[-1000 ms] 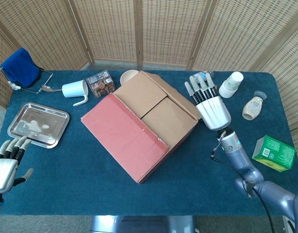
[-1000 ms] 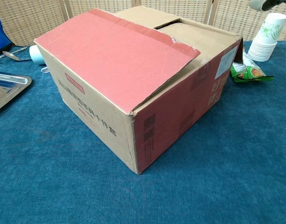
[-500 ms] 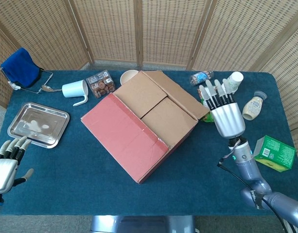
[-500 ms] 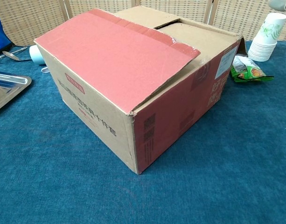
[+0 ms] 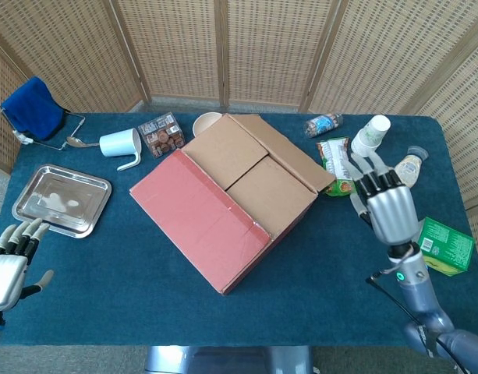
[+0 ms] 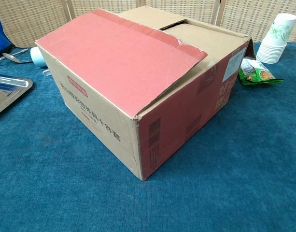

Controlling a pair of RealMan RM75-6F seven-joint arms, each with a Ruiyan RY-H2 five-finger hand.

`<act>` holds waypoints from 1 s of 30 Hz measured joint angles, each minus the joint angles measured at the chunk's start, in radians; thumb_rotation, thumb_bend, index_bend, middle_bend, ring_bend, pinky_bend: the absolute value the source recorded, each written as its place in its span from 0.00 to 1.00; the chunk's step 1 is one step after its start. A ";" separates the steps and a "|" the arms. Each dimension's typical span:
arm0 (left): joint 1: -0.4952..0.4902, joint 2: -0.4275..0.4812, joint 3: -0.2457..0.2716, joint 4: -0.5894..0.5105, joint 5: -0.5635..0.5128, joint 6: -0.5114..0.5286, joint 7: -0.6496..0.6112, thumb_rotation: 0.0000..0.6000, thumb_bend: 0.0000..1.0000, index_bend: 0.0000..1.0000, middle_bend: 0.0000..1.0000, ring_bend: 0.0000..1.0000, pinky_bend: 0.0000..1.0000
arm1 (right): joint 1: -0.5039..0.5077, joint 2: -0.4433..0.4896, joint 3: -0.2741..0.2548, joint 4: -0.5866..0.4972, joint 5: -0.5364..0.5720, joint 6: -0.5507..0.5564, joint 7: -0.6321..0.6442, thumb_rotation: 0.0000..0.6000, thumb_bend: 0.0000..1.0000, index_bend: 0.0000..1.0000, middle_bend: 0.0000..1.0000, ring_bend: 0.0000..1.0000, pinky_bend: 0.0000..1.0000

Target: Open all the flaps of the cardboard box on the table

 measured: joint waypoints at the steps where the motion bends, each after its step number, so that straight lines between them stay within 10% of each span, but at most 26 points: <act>1: 0.001 0.000 0.000 0.000 0.000 0.002 -0.002 1.00 0.04 0.00 0.00 0.00 0.00 | -0.011 0.010 -0.012 -0.015 -0.005 0.003 0.011 1.00 0.29 0.26 0.30 0.22 0.50; 12: 0.003 0.006 0.002 -0.007 0.009 0.010 -0.008 1.00 0.04 0.00 0.00 0.00 0.00 | -0.132 0.170 -0.118 -0.235 -0.008 -0.037 -0.024 1.00 0.26 0.45 0.35 0.26 0.51; 30: 0.008 0.016 0.004 -0.017 0.019 0.021 -0.017 1.00 0.04 0.00 0.00 0.00 0.00 | -0.334 0.305 -0.174 -0.484 0.075 -0.014 -0.051 1.00 0.22 0.39 0.24 0.06 0.21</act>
